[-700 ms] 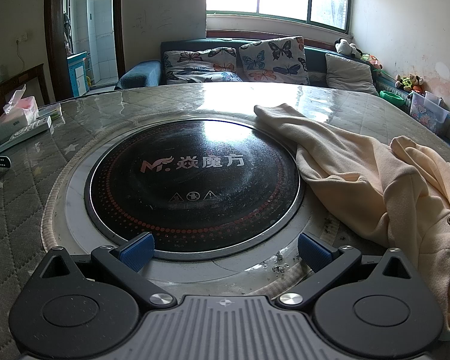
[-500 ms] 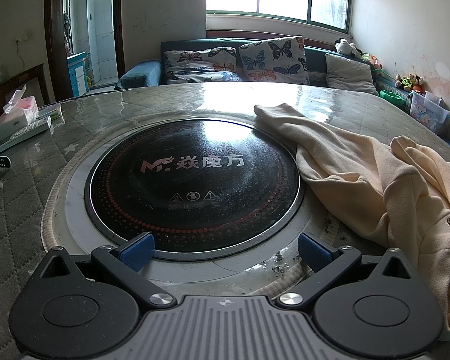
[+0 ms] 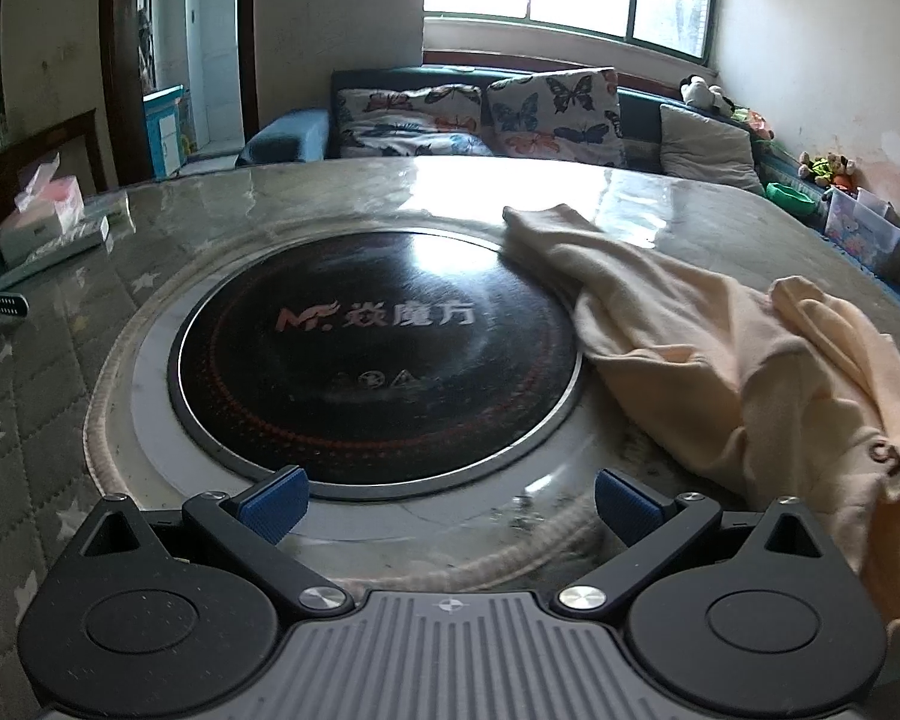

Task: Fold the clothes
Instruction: 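Move both grippers over the crumpled cream sweatshirt on the table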

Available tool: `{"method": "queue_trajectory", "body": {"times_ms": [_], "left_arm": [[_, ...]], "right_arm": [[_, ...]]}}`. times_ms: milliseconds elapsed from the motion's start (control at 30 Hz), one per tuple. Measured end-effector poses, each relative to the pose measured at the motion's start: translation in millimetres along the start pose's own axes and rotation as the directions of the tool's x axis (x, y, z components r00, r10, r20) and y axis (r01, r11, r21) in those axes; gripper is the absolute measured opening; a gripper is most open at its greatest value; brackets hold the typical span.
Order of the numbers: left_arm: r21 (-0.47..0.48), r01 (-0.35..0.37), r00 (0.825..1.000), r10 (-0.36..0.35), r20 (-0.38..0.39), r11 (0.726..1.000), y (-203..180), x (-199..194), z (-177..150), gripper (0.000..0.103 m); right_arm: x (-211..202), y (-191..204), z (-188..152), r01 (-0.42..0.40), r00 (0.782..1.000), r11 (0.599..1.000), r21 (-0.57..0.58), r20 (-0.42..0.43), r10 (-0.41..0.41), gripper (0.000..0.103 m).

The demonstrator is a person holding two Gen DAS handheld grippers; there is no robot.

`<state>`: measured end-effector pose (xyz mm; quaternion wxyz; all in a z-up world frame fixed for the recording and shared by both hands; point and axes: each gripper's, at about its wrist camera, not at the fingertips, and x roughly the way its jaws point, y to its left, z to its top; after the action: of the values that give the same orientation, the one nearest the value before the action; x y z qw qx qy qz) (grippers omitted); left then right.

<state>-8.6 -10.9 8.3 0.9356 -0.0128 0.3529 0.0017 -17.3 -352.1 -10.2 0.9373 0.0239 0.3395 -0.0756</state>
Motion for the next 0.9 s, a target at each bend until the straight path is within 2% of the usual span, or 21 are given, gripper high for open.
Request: {"method": "queue_trajectory", "body": {"times_ms": [267,367,533,900], "left_arm": [[-0.032,0.034,0.999,-0.034,-0.012,0.999,-18,-23,-2,0.103],[-0.022,0.038,0.999,-0.038,-0.021,0.999,-28,-31,-4,0.103],[-0.014,0.06,0.998,-0.06,-0.022,0.998,-41,-46,-11,0.103],[0.037,0.117,0.993,-0.116,-0.021,0.992,-57,-70,-25,0.103]], "right_arm": [[-37,11,-11,-0.094,0.996,0.995,-0.022,0.009,0.094,0.103],[-45,1,-15,-0.126,0.992,0.991,-0.049,0.005,0.126,0.103],[-63,9,-20,-0.172,0.985,0.983,-0.06,0.005,0.173,0.103],[-84,16,-29,-0.201,0.979,0.976,-0.086,-0.002,0.202,0.103]]}}
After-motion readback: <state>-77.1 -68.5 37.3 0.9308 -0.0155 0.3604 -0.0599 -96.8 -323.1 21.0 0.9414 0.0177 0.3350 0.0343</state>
